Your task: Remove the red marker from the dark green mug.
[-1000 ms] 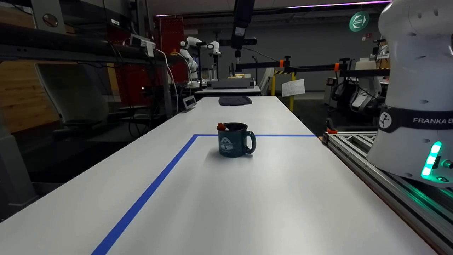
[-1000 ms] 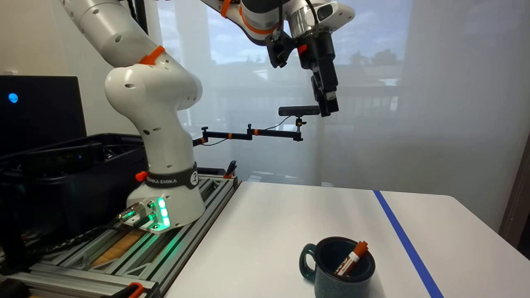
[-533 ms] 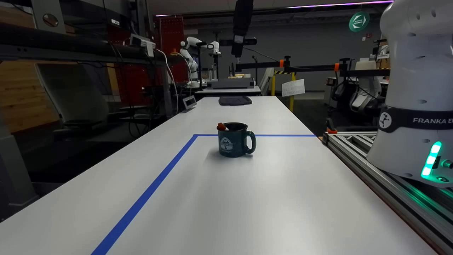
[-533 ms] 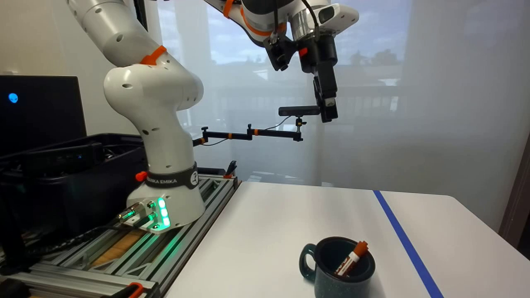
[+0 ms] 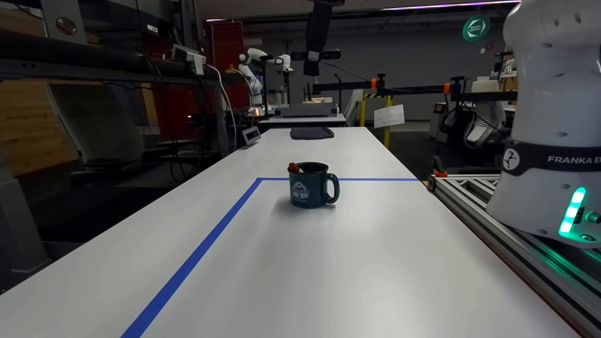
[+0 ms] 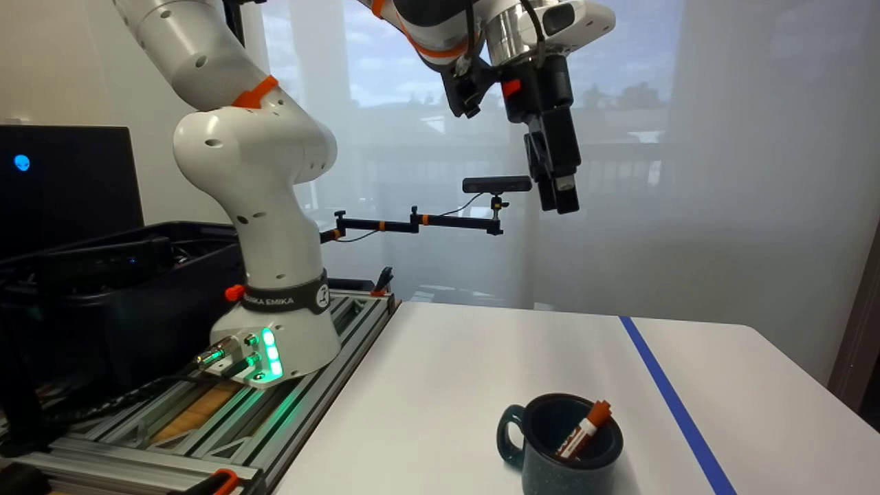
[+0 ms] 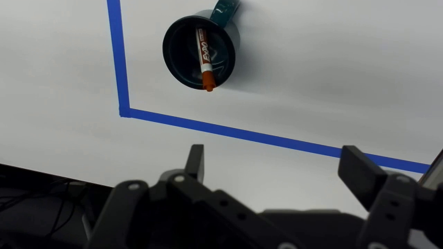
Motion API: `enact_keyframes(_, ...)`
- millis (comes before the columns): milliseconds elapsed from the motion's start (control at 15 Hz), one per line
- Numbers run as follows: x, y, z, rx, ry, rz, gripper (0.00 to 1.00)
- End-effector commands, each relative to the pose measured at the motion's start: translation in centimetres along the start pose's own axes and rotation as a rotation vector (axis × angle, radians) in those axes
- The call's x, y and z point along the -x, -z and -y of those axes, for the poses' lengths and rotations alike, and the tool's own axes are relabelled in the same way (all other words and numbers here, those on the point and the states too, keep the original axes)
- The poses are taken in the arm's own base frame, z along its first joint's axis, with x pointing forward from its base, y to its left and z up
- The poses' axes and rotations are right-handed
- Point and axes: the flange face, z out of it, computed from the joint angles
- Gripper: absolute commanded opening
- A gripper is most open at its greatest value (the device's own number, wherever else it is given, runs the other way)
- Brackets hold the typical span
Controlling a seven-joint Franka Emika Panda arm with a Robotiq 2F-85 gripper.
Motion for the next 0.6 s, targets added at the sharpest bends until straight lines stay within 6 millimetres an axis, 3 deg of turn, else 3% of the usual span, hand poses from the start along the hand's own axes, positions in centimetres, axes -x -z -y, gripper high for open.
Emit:
enact_keyframes(0,0.3,-1.4,-2.6,-0.075,0.047,-0.015,1.0)
enact_keyframes(267,0.8,-4.4,-4.3,-0.121,0.055,0.02,1.0)
enact_keyframes(533,0.8,-7.2,-4.6,-0.146,0.073,0.041,1.0)
